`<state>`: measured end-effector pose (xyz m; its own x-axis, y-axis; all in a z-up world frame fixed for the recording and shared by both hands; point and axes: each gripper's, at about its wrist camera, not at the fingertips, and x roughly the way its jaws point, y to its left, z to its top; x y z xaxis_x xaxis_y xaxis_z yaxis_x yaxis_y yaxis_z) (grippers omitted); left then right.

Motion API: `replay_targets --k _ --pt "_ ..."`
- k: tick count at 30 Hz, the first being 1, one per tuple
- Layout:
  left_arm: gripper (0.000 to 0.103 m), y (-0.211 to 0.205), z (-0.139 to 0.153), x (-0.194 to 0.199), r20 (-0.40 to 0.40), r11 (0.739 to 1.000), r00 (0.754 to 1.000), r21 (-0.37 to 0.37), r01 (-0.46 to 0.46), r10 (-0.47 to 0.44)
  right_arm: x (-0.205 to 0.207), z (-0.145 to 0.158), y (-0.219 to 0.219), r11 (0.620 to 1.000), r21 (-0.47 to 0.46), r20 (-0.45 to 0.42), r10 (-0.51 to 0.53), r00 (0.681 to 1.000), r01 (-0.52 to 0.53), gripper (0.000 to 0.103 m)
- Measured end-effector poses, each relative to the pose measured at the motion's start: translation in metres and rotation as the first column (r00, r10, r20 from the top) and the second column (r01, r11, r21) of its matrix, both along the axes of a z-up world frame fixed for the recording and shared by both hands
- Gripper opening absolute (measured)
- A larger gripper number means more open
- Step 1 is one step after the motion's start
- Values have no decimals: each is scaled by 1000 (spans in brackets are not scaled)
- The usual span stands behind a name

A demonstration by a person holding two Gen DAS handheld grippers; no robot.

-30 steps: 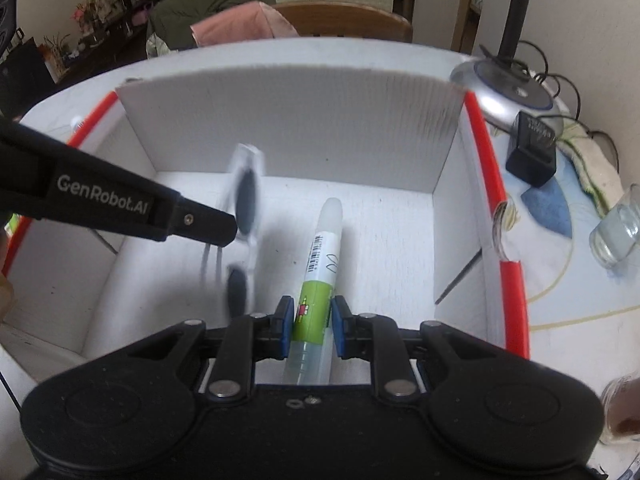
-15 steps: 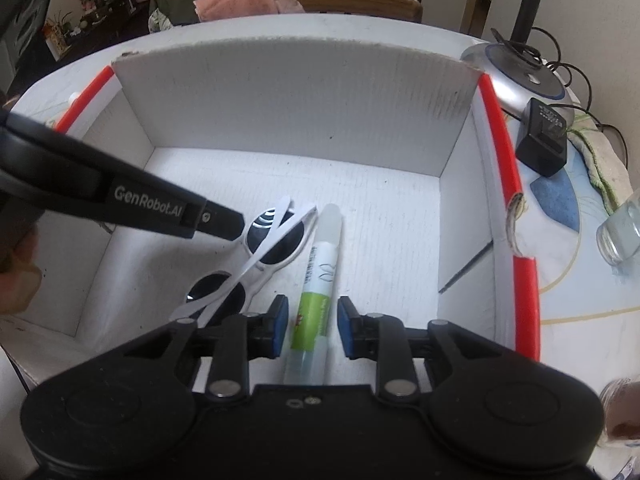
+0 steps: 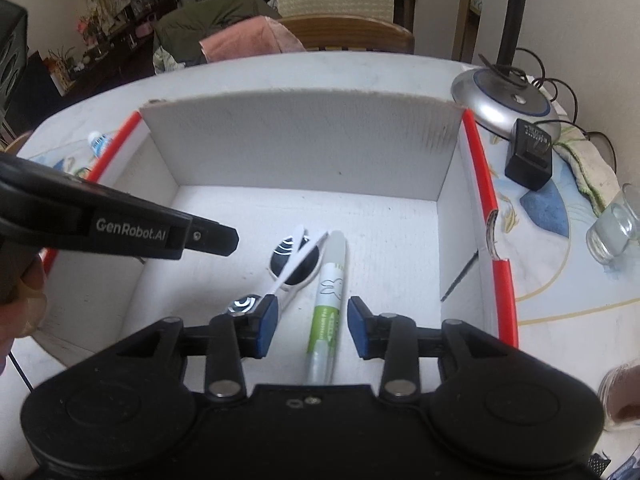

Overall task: Organize rigid objects
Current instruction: 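Lower both grippers into the box and open them to release sunglasses and marker, then lift both grippers out of the box and move back toward the clutter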

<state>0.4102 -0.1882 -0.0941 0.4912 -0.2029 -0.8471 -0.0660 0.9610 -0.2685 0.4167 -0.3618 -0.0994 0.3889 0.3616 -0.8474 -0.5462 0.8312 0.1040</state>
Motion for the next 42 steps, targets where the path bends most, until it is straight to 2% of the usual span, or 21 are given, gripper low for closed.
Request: replay_targets --k 5,9,17,25,27,29,30,34,37,40,42 --pt "12 5 15 -18 38 1000 999 16 -14 13 -13 13 -1 1000 20 39 0 999 -1 50" --pt "12 8 27 -35 73 999 997 33 -19 17 -24 23 -2 999 42 67 -3 998 0 54" --pt "12 19 53 -83 157 998 987 47 -52 44 -49 44 0 996 89 113 -7 994 -3 69" --pt "14 41 70 -129 216 997 975 48 -56 44 -82 63 11 991 133 142 -25 990 6 78" --pt "29 49 73 -139 226 997 973 48 -60 47 -92 67 17 990 141 155 -32 987 10 79" --pt "61 56 77 -151 243 997 969 51 -64 50 -101 71 22 988 153 162 -42 986 17 80" --pt "64 60 78 -157 253 996 966 55 -67 51 -106 72 25 986 163 160 -46 986 20 80" --pt "65 77 82 -178 265 995 963 68 -70 50 -125 78 40 984 178 171 -55 984 24 80" --pt "72 91 84 -194 281 993 959 93 -76 47 -137 81 51 980 198 171 -62 983 28 84" --pt "74 105 87 -210 307 991 951 107 -78 42 -151 83 63 977 212 180 -62 982 23 87" --pt "81 115 88 -220 322 990 946 114 -81 40 -161 84 71 975 221 185 -64 981 22 89"
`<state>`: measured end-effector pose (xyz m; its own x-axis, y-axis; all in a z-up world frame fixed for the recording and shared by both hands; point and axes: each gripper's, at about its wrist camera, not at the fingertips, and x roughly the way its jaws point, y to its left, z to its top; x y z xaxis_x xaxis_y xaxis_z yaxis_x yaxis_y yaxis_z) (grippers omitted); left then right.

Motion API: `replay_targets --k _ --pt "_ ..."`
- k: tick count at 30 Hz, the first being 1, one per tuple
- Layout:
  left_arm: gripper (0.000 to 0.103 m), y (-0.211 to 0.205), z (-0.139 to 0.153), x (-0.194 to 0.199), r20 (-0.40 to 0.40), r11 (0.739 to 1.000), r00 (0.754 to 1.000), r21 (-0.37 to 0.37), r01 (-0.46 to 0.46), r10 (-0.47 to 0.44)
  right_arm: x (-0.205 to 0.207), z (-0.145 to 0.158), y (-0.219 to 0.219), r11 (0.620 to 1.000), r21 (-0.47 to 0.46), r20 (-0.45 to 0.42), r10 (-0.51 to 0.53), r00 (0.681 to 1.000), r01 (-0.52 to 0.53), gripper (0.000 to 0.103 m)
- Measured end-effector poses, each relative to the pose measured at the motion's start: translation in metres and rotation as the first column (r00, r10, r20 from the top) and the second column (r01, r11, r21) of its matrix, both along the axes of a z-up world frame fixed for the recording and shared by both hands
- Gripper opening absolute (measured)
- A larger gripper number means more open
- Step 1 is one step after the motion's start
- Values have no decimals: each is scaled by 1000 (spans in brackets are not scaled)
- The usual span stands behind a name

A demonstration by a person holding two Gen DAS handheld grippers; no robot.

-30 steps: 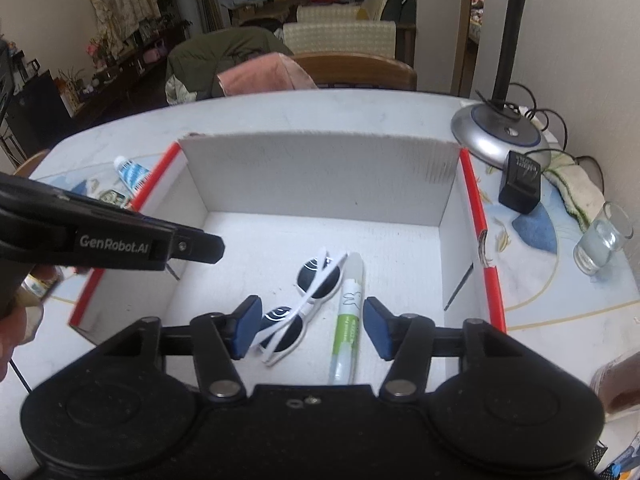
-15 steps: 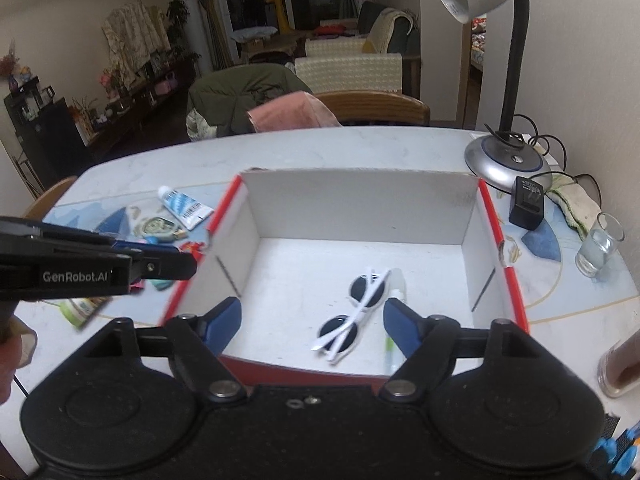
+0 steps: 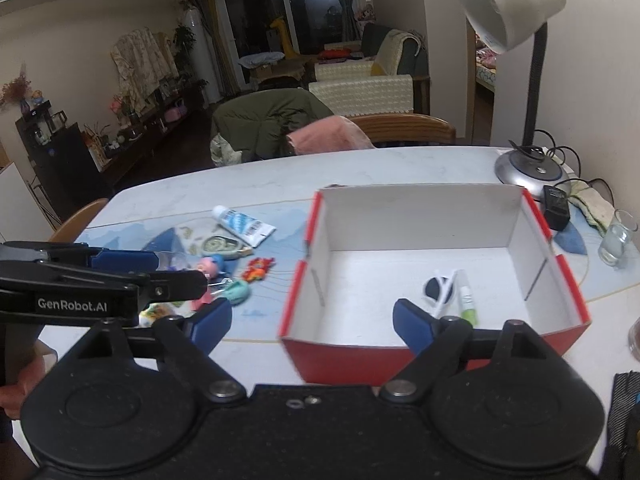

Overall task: Organize rigid objects
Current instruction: 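Lift both grippers out of the box and move back toward the clutter, then grasp the yellow box with the left gripper while the right gripper grasps the toothpick jar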

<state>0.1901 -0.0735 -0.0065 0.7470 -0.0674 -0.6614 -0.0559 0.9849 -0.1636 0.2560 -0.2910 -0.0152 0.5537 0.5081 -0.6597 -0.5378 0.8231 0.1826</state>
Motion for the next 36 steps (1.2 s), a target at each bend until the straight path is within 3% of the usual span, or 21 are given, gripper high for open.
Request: replay_targets --k 3,7,11,17,23,28,36 --pt "83 15 2 -13 26 1000 1000 14 -1 0 -11 0 12 1000 25 6 -5 1000 5 93" --pt "95 35 0 -26 28 999 999 46 -26 24 -24 1 29 999 36 20 -8 1000 7 97" --pt "103 62 -6 -39 53 998 997 27 -56 55 -34 0 48 999 38 28 -3 1000 2 101" --pt "103 105 -21 -59 97 992 988 18 -123 121 -44 -6 73 1000 28 7 6 1000 -7 102" --pt "103 154 -39 -67 59 977 975 -5 -215 215 -52 -14 98 1000 14 -13 27 1000 -27 102" --pt "103 181 -57 -71 62 977 975 -2 -212 212 -56 -21 121 999 -6 -33 45 998 -45 102" --pt "103 202 -102 -68 -15 978 978 25 -206 206 -46 -31 158 998 -41 -74 51 996 -54 101"
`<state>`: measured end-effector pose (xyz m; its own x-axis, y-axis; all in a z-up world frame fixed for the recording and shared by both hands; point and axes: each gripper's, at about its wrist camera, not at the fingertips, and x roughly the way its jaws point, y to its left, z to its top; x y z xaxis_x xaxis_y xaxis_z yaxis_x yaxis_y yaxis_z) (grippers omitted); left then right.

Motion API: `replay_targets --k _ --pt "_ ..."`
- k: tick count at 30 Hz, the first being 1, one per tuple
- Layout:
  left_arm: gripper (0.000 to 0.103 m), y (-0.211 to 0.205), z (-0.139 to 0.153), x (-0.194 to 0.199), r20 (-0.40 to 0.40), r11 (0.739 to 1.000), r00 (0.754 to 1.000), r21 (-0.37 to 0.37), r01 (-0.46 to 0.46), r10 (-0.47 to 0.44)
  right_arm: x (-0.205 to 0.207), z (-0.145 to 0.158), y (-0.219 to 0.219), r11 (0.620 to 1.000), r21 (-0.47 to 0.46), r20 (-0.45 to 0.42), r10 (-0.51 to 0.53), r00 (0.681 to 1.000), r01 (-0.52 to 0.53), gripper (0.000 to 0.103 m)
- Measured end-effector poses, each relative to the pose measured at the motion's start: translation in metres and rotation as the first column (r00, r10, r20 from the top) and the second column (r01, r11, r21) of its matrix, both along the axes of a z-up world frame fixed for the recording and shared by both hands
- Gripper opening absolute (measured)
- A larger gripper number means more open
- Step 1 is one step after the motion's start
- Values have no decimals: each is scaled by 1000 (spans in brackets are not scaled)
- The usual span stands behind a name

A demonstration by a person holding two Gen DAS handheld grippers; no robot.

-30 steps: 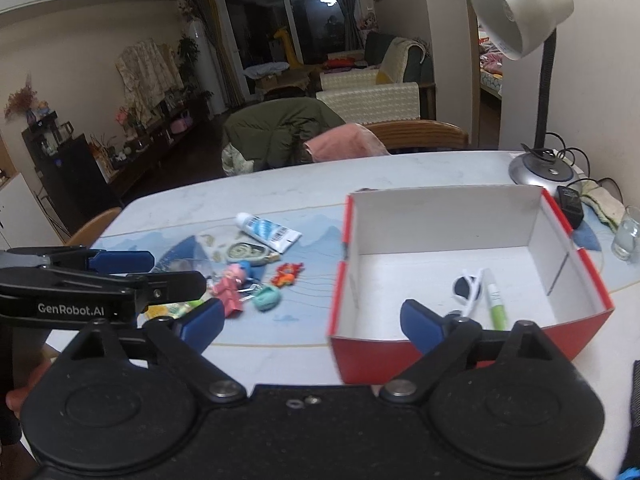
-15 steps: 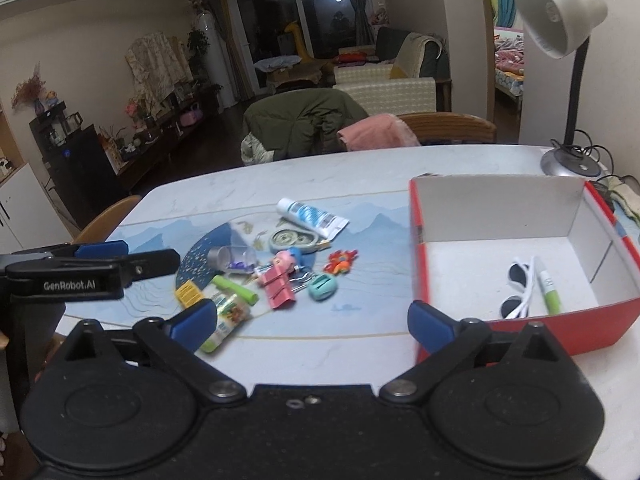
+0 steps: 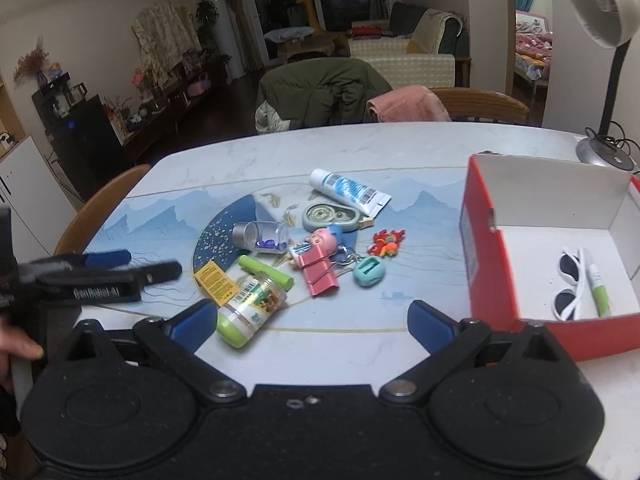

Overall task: Organize rigid objects
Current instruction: 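Grasp the yellow box with the left gripper while the right gripper grasps the toothpick jar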

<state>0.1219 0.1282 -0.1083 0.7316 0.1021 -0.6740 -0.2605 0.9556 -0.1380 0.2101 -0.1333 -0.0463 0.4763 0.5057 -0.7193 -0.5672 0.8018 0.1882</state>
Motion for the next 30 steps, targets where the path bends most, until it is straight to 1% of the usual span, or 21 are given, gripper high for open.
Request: replay_targets --k 3,7,11,18,20,28,30 --pt "103 3 -13 5 -16 1000 1000 -6 26 -26 7 -6 14 1000 -14 -26 -5 1000 4 101" --pt "103 -2 -26 14 -34 996 996 32 88 -87 17 -14 35 999 -37 -60 6 998 -8 99" --pt "103 -7 -34 21 -47 989 990 65 136 -133 31 -25 55 999 -50 -114 -5 994 -1 95" --pt "103 -2 -45 36 -63 986 987 65 153 -149 49 -48 85 995 -96 -173 -17 985 0 94" --pt "103 -2 -47 37 -61 985 985 64 162 -159 53 -56 91 994 -108 -187 -22 982 1 92" --pt "102 -11 -58 45 -70 975 978 92 201 -195 61 -79 100 992 -129 -262 -35 964 1 82" --pt "102 -13 -60 45 -67 975 978 96 201 -195 62 -84 101 991 -134 -273 -42 961 5 82"
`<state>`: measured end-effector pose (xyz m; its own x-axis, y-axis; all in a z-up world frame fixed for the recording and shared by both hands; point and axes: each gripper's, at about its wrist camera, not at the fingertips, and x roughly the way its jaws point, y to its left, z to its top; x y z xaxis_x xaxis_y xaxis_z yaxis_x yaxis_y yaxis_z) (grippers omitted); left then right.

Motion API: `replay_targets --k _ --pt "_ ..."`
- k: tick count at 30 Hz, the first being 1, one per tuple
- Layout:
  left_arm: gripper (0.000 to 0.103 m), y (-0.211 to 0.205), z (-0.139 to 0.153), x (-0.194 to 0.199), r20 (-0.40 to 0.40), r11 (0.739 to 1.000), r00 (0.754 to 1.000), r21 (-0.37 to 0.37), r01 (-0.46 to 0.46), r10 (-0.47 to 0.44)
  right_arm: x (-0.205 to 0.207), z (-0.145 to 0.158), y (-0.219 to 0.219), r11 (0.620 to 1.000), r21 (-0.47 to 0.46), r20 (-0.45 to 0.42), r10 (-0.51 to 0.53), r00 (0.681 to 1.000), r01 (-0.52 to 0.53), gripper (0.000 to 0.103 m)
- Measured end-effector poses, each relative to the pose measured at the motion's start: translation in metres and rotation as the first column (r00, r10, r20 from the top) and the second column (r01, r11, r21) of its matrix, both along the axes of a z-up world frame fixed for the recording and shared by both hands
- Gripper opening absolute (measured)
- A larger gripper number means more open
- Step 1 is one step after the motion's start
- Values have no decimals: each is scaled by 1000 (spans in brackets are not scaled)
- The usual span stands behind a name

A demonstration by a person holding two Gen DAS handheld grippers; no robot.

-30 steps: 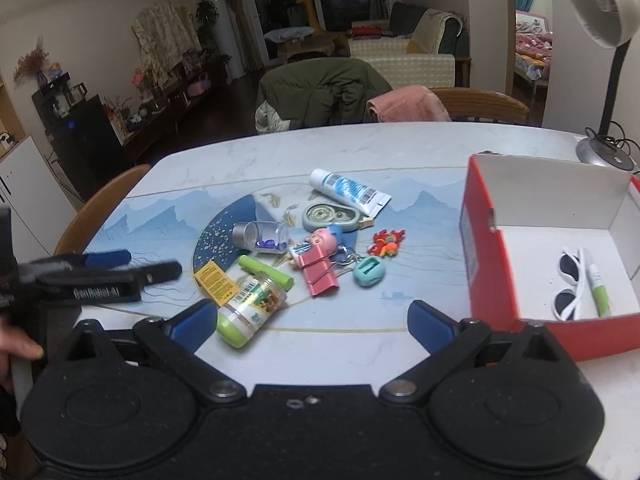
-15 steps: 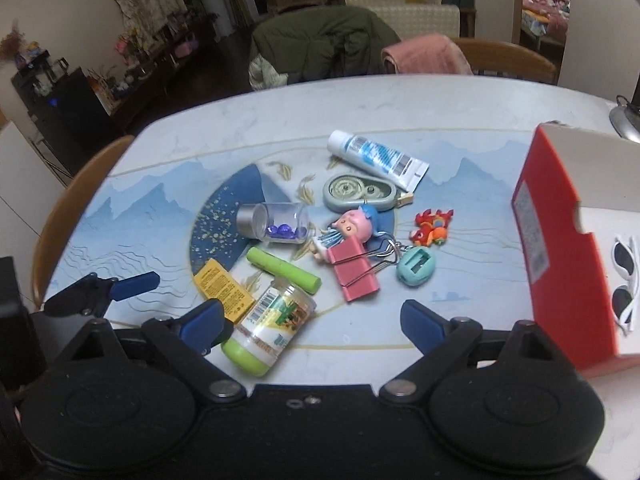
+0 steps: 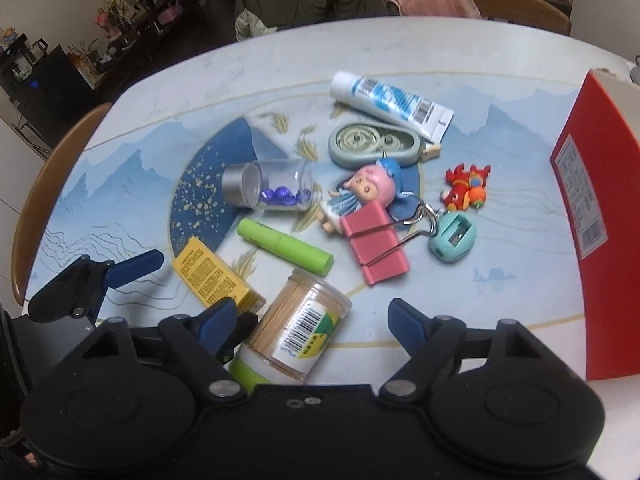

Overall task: Organize rigid objects
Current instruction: 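Grasp the yellow box with the left gripper while the right gripper grasps the toothpick jar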

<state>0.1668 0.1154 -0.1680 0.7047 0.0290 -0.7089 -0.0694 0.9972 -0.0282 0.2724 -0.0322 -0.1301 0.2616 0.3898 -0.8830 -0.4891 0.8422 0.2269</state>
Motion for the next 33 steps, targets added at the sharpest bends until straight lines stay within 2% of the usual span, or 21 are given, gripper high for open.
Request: replay_targets --k 4,5,7,10,15,16,24,33 --pt "100 -3 -3 1 0 1000 1000 16 1 -1 3 -9 -1 1000 1 -38 -22 999 22 76" --pt "95 -4 -3 1 2 1000 1000 19 6 -6 4 -11 -1 1000 -1 -42 -27 999 26 74" --pt "91 -6 -4 1 0 999 1000 30 12 -12 5 -14 -2 1000 -2 -55 -29 998 29 68" --pt "86 -9 -5 1 3 999 1000 33 13 -13 5 -15 -5 999 16 -70 -36 997 37 65" --pt "73 -11 -3 0 -3 999 1000 40 0 0 3 -14 -8 998 46 -84 -29 996 33 54" --pt "73 -11 -3 0 -4 999 1000 33 -1 1 2 -14 -9 998 56 -87 -29 996 34 50" --pt "73 -20 4 -7 -18 1000 1000 2 -25 25 -4 -10 -21 997 61 -76 -40 996 45 49" --pt "73 -38 30 -17 -9 998 1000 -53 -28 27 -15 7 -53 994 88 -63 -58 996 63 45"
